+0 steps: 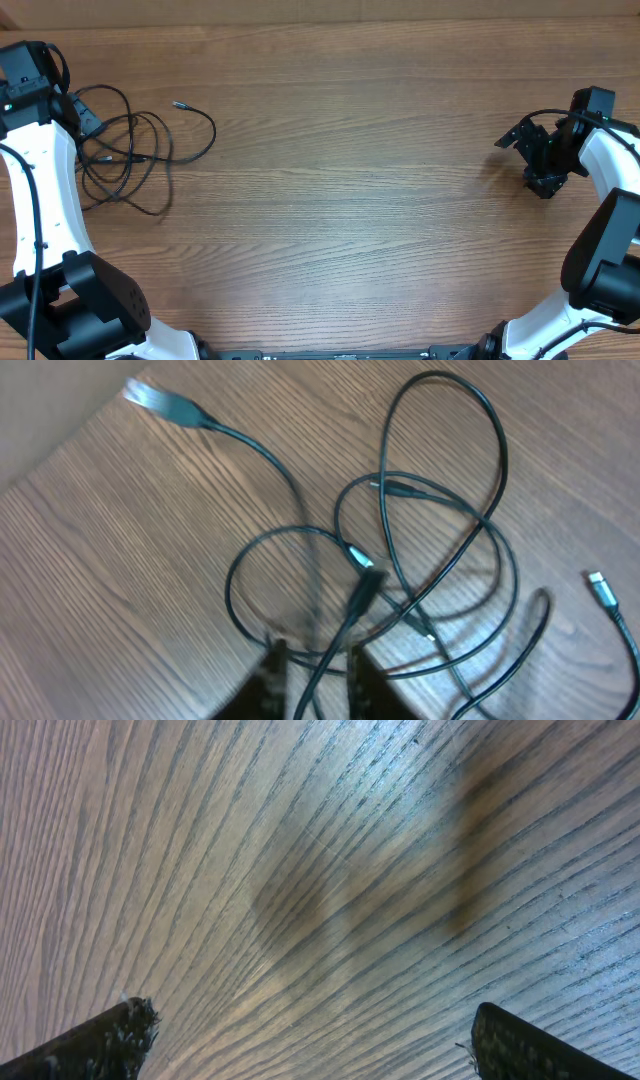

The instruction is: Untangle cables

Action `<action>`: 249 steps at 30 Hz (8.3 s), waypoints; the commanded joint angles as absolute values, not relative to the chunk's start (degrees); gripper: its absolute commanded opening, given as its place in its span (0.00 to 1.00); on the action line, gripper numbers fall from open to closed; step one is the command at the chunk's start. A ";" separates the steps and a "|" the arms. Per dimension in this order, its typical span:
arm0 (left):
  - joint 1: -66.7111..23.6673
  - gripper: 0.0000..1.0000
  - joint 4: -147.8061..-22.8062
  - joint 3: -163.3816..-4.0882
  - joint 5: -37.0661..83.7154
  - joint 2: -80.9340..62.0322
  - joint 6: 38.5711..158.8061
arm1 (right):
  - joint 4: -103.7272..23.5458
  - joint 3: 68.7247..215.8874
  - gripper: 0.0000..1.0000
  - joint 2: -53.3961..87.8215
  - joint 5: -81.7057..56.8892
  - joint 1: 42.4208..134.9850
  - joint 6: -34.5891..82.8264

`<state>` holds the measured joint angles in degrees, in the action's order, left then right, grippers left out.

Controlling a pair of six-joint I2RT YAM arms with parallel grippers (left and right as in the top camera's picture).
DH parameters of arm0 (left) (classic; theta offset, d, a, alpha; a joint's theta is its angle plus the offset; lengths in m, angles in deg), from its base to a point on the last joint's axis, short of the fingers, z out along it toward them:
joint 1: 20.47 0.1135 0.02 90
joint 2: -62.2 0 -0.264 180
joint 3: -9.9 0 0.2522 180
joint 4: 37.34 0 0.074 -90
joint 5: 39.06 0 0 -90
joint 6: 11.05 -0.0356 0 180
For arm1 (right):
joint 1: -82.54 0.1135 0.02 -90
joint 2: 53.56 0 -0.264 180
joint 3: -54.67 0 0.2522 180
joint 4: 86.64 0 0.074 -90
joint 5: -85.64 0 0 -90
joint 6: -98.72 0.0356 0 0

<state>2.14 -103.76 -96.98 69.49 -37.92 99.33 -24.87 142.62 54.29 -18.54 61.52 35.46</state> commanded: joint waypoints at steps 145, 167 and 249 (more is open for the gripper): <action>-38.78 1.00 -44.77 -28.24 38.45 -12.67 94.26 | -25.04 143.50 1.00 53.22 -18.58 61.41 35.09; -38.60 1.00 -32.16 -16.63 41.23 -7.34 95.25 | -25.02 143.50 1.00 53.22 -18.58 61.41 35.09; -38.47 1.00 -55.42 -4.11 47.98 61.94 91.18 | -25.04 143.50 1.00 53.20 -18.58 61.41 35.09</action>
<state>-38.47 -55.22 -4.33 47.35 61.33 92.27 -24.87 142.62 54.29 -18.52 61.52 35.48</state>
